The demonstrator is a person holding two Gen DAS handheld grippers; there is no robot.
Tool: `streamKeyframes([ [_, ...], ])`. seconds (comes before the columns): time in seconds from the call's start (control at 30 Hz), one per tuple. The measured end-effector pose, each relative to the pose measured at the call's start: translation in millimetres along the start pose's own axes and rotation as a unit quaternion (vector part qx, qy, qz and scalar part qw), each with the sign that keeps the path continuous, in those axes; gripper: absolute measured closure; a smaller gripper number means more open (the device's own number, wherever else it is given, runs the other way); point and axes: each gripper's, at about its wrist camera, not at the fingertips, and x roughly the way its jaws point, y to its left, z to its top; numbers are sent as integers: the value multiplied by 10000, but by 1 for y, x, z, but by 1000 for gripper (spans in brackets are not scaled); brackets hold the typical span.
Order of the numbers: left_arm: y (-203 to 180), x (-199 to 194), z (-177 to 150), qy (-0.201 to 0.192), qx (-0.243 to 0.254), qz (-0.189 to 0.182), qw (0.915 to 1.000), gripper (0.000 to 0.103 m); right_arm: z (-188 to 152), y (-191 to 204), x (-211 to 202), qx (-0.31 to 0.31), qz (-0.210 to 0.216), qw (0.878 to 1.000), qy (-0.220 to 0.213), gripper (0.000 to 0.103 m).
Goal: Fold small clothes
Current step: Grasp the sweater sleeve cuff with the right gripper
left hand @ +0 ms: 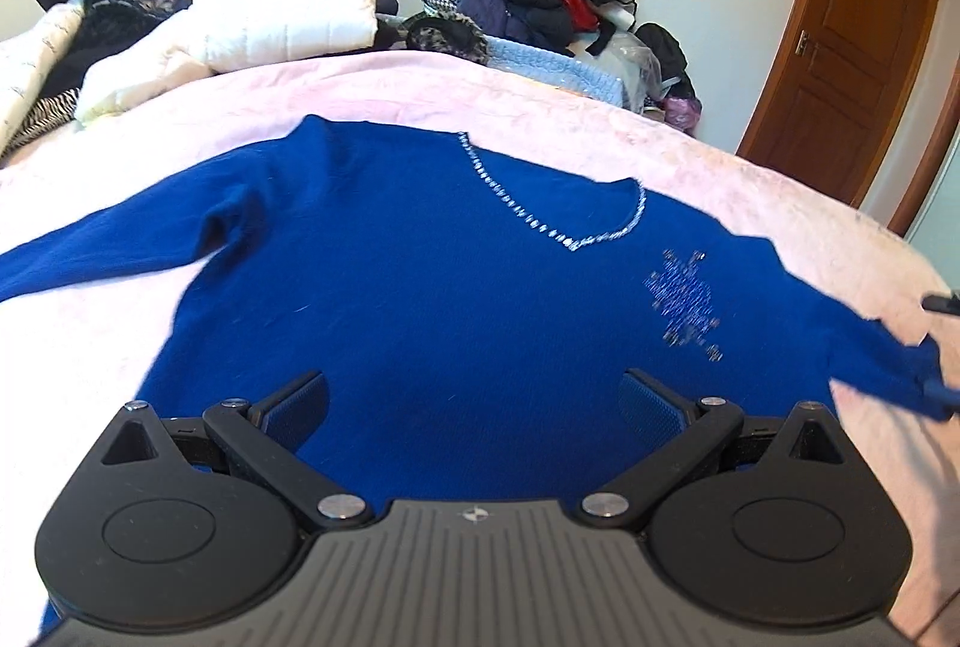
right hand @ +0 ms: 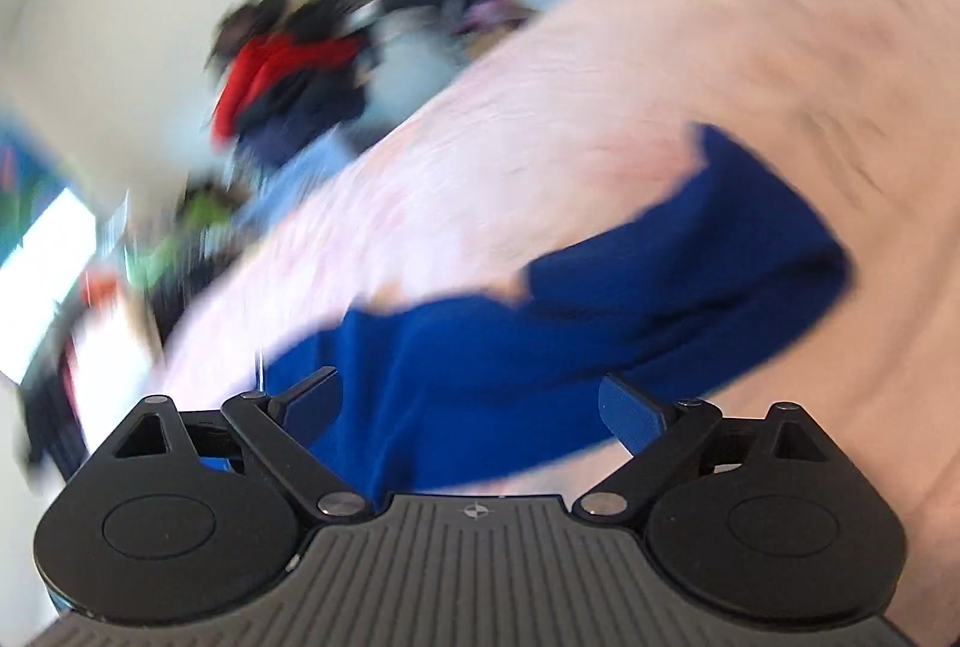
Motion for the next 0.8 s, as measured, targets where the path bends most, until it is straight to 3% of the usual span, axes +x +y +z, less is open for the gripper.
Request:
streamKeyframes([
  [0.07, -8, 5, 4, 18, 70, 6, 10000, 0, 8, -21, -1, 376, -16, 9993, -46, 9],
  [0.2, -25, 14, 6, 109, 285, 37, 9995, 0, 16, -44, 7, 501, -163, 9986, 2, 17],
  [0.47, -50, 18, 7, 166, 449, 12, 9989, 0, 33, -67, 14, 1065, 351, 9933, -279, 22],
  [0.8, -69, 28, 6, 280, 651, 90, 9974, 0, 20, -73, 27, 1318, 600, 9890, 285, 19],
])
